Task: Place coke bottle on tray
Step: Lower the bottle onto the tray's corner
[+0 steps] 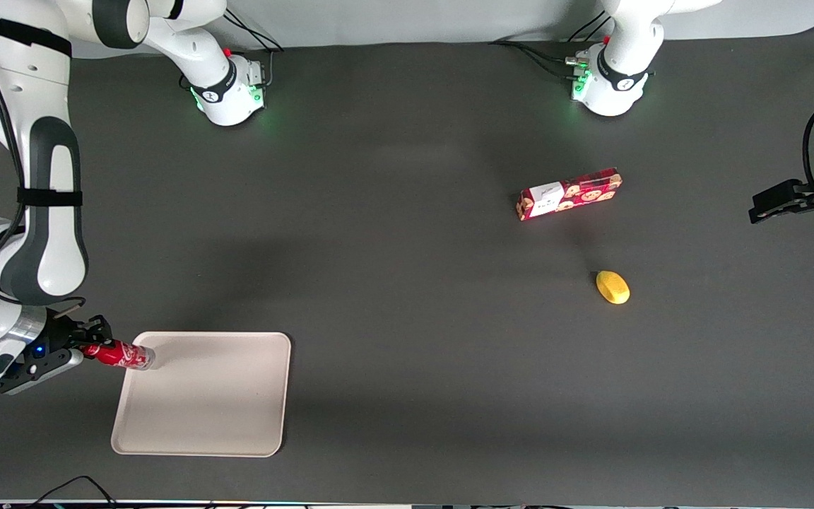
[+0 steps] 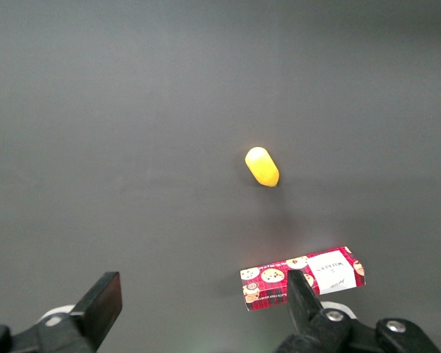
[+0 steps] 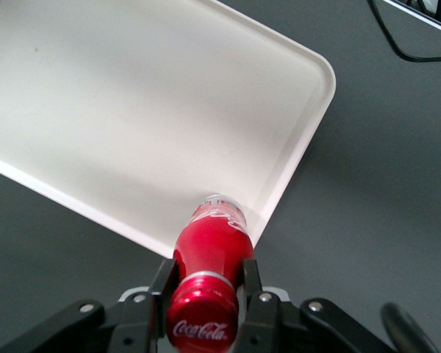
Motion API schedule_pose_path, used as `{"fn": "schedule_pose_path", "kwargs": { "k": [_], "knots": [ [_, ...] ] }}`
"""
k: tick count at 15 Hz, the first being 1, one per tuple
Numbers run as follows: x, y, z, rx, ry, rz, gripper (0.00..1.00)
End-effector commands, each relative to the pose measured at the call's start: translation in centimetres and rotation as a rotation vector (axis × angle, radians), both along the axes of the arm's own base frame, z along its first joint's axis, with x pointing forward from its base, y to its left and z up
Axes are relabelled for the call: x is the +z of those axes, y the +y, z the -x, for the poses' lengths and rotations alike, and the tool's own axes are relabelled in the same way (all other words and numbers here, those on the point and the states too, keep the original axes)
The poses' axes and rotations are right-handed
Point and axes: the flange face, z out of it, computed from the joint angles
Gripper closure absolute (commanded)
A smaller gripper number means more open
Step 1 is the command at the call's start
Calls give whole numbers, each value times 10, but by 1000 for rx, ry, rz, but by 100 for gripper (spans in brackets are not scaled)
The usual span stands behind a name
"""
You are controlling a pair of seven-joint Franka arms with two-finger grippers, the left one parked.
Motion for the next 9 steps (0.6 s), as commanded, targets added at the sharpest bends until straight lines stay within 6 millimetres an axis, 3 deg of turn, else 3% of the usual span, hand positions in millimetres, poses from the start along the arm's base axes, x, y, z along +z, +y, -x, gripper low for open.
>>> {"fn": "schedule_pose_path", "kwargs": {
  "k": [1,9],
  "knots": [
    [-8,-6,-7,52,-42,-2,100],
    [-17,-10,-8,54,-54,-13,100]
  ]
}}
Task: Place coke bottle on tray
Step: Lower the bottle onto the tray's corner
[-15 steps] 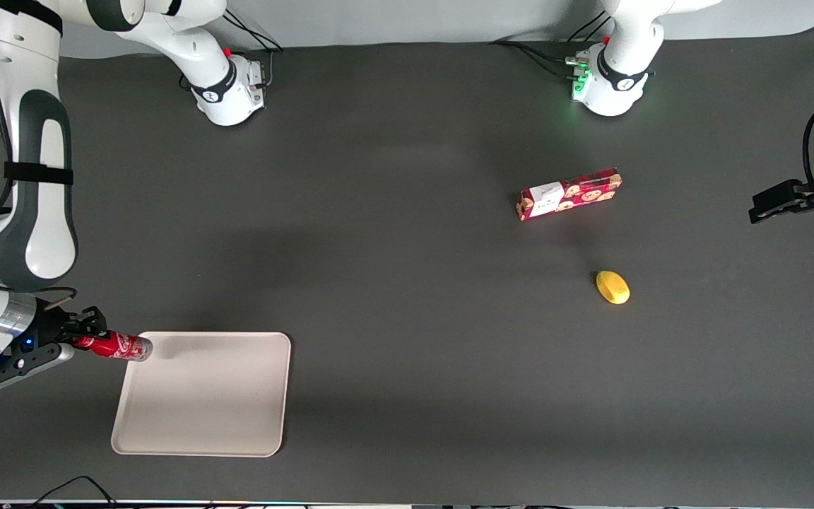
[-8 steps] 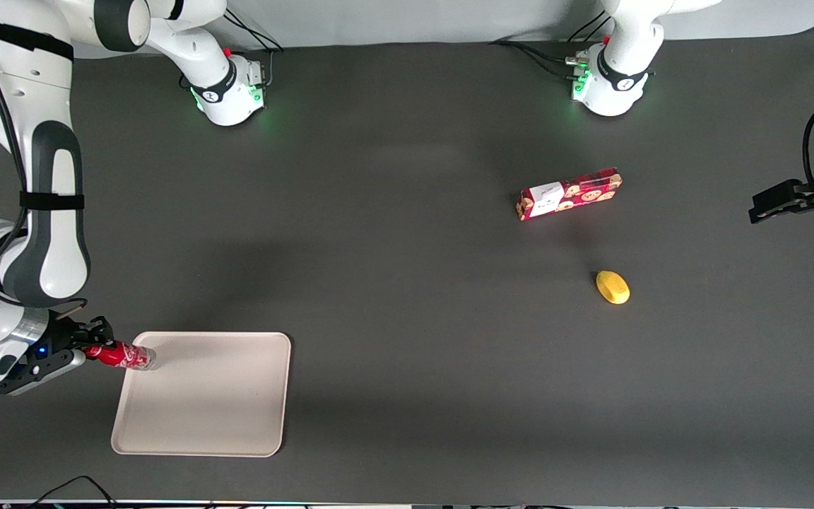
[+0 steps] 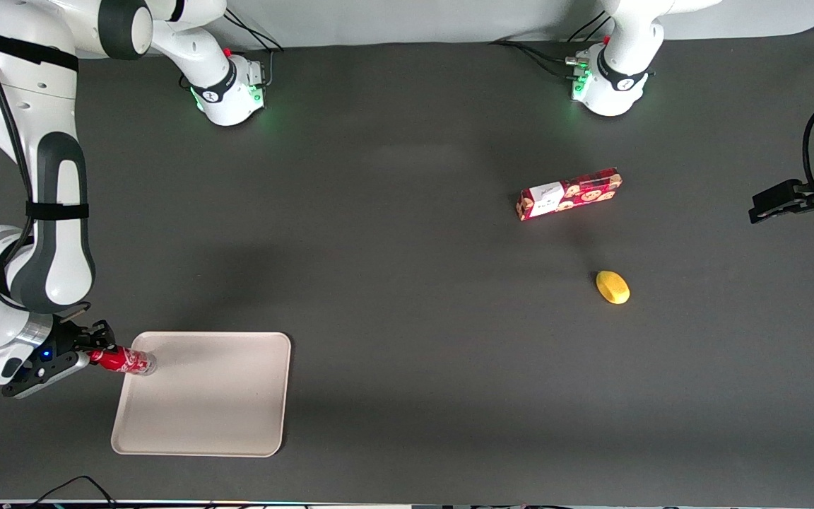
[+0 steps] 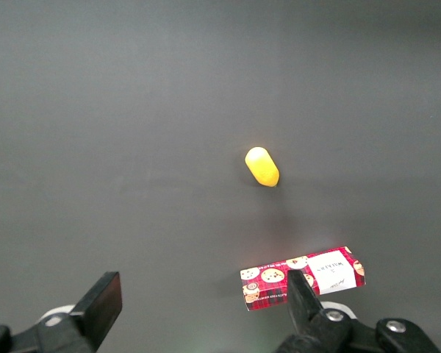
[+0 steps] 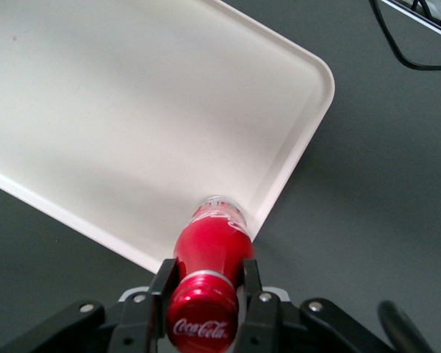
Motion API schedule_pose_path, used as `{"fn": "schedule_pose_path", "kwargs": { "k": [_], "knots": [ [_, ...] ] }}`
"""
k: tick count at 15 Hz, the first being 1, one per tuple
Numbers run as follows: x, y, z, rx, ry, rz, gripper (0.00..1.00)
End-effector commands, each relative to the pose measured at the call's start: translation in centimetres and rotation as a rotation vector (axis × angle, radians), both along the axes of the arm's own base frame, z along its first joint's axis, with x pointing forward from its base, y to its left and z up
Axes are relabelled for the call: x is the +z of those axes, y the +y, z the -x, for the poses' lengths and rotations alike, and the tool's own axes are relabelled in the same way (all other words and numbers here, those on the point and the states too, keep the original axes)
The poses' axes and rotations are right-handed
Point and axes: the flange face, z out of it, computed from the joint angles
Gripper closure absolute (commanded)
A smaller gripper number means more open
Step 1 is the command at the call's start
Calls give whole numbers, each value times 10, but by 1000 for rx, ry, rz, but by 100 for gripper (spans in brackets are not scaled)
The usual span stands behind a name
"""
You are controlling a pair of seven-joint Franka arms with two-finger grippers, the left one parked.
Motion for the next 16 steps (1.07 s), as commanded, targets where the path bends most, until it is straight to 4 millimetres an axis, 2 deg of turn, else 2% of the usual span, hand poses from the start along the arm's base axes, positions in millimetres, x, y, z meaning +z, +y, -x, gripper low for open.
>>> {"fn": "schedule_pose_path", "kwargs": {
  "k": [1,3,4,11,14,16],
  "knots": [
    [2,-1,-5,14,-29,-18,83],
    [3,2,-9,1,-33,-17,33],
    [3,2,-9,1,-33,-17,0],
    [4,4,-9,6,-34,-17,0],
    [19,7,-13,16,-42,-20,0],
    [38,8,-8,-33,-12,-39,0]
  ]
}}
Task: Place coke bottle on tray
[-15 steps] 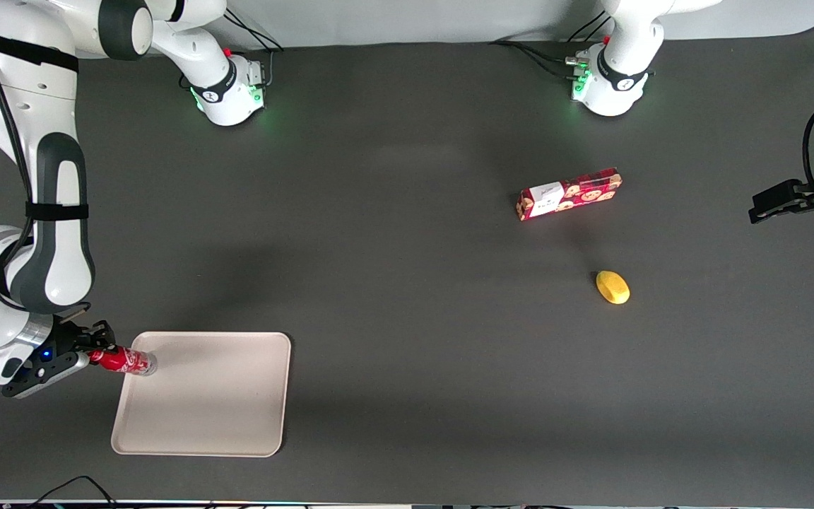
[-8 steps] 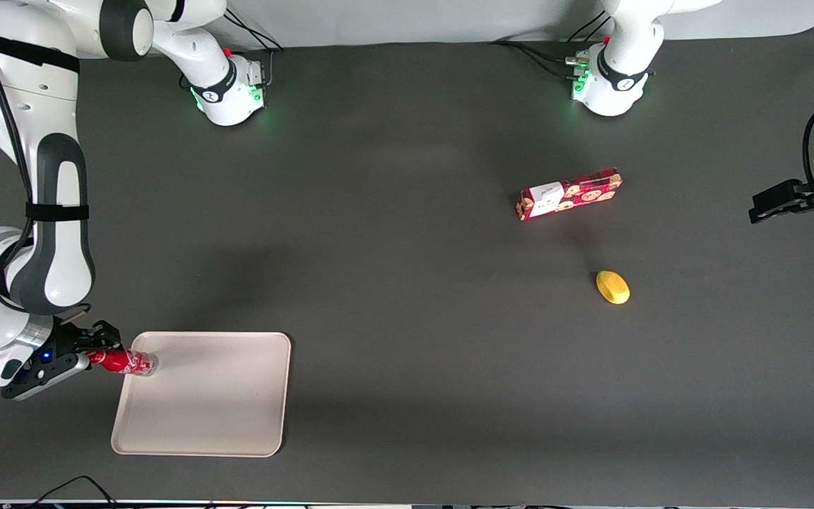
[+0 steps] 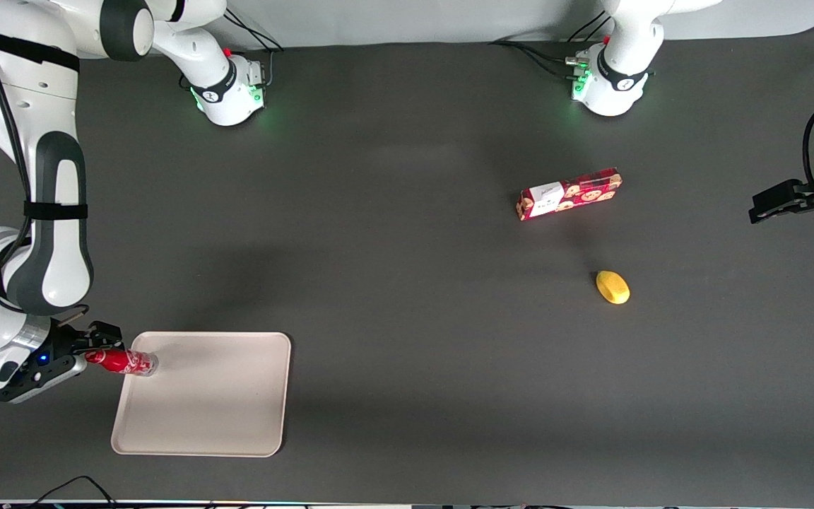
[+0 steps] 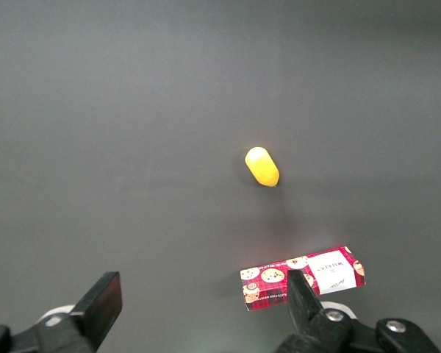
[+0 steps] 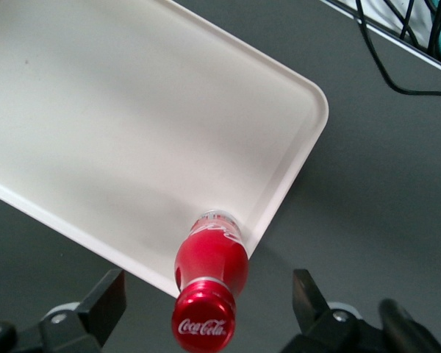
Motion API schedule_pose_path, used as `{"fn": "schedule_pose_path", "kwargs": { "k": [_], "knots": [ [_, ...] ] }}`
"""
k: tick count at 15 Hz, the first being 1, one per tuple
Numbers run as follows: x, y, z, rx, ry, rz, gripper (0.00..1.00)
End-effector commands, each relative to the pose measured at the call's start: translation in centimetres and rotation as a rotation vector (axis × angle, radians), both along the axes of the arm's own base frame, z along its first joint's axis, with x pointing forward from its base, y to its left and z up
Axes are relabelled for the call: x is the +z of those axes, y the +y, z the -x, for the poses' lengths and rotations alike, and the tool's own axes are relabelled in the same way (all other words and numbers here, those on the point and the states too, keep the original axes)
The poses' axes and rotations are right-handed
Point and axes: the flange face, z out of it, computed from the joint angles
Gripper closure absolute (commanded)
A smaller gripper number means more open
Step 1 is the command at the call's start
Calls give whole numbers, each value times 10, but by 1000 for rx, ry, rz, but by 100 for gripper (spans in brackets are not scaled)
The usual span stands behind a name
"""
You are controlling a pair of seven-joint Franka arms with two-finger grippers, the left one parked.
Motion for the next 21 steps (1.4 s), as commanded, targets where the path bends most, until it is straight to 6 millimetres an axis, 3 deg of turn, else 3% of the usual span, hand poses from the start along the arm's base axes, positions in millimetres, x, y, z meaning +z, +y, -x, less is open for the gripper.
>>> {"fn": "schedule_pose_path", "kwargs": {
  "k": [1,3,7,11,14,17,19,21],
  "knots": [
    [40,9,2,-70,33,-57,0],
    [71,25,8,-137,79,-88,0],
    [122,86,23,-323,144,-91,0],
    [176,147,60,-458,215,-62,0],
    [206,153,107,-459,236,-87,0],
    [218,165,144,-492,238,-58,0],
    [220,171,151,-557,238,-46,0],
    [221,129,146,-620,231,-55,0]
  ]
}}
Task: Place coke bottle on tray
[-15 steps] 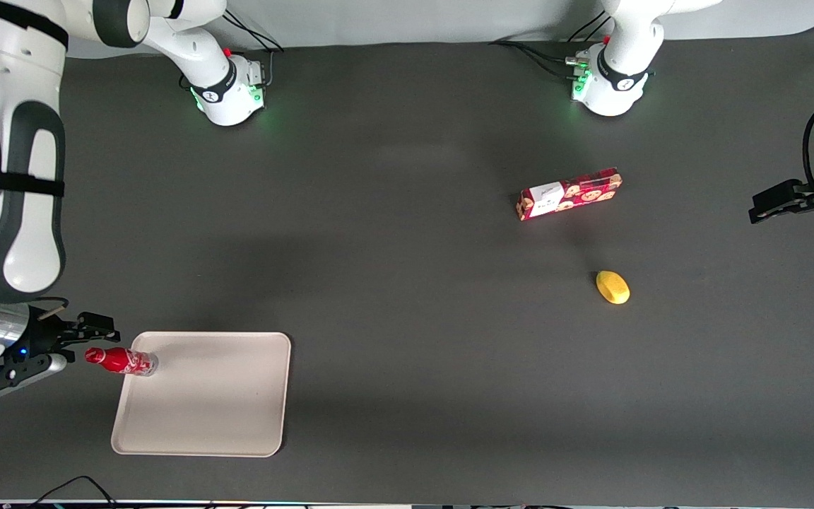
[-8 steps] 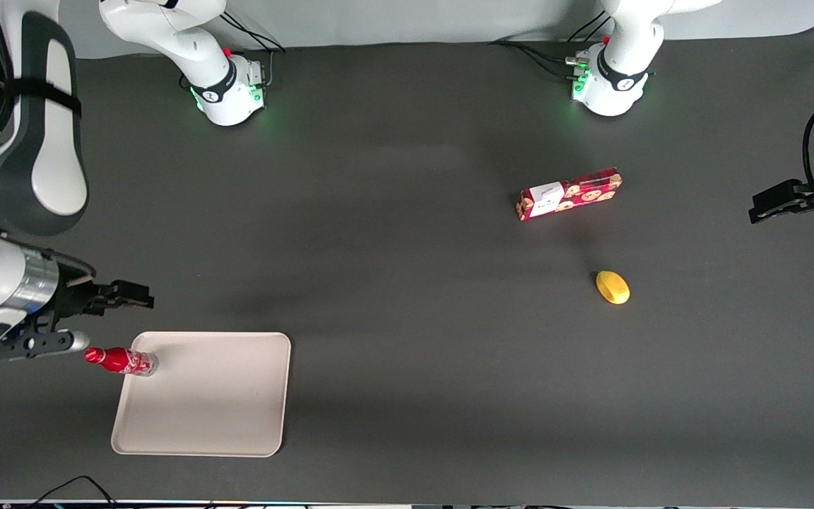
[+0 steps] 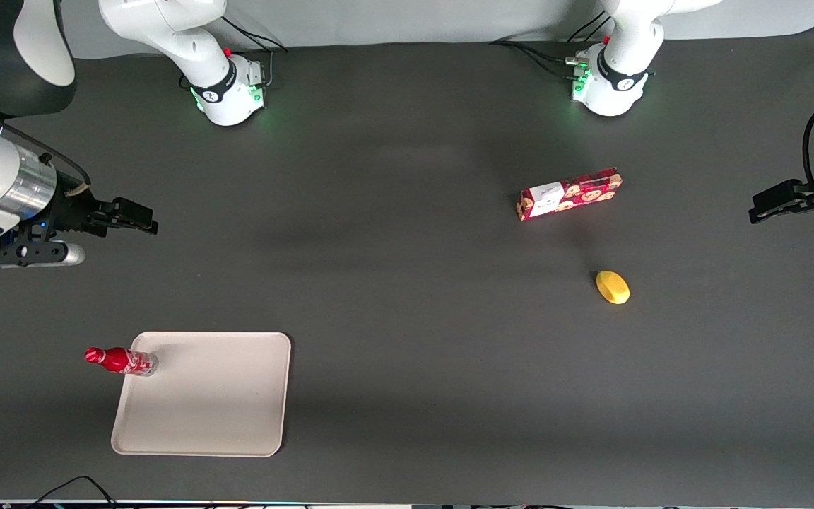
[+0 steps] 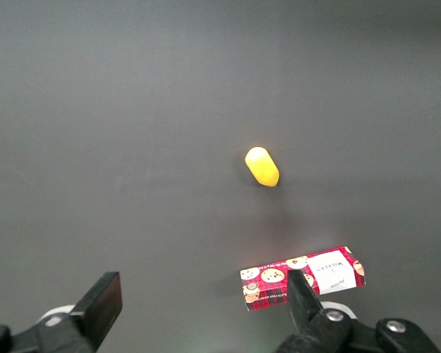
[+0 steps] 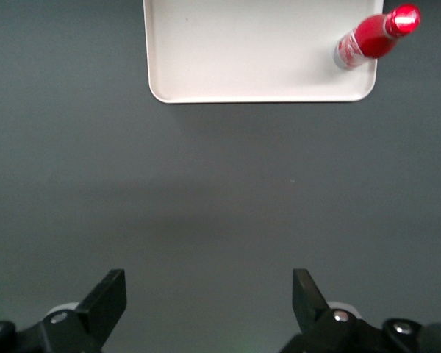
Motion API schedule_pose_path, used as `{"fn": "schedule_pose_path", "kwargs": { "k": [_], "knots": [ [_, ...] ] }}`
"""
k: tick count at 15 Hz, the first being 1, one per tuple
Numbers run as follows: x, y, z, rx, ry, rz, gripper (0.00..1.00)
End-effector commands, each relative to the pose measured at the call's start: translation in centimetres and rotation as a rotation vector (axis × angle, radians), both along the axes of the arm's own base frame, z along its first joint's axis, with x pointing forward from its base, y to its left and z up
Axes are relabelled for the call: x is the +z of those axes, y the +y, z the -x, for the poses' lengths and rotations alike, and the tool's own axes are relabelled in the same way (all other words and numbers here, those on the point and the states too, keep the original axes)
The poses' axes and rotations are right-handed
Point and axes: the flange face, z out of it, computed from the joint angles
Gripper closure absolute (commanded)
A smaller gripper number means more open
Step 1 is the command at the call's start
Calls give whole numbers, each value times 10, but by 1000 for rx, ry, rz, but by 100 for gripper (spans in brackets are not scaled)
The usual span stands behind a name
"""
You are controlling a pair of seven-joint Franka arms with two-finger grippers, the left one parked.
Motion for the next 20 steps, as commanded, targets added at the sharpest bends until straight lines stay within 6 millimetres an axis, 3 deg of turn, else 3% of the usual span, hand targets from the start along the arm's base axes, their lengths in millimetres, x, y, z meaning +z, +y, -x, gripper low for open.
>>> {"fn": "schedule_pose_path", "kwargs": {
  "k": [1,3,6,10,13,15,17,20],
  "knots": [
    [0,-58,1,-109,-16,34,0],
    [-4,-98,-2,-128,-16,46,0],
    [-11,-127,-11,-163,-13,49,0],
    [-13,-139,-12,-156,-43,129,0],
    [-4,-131,1,-158,-54,136,0],
    [-1,-102,21,-158,-71,133,0],
    [2,-91,28,-174,-93,134,0],
    [10,-88,34,-171,-92,135,0]
  ]
}}
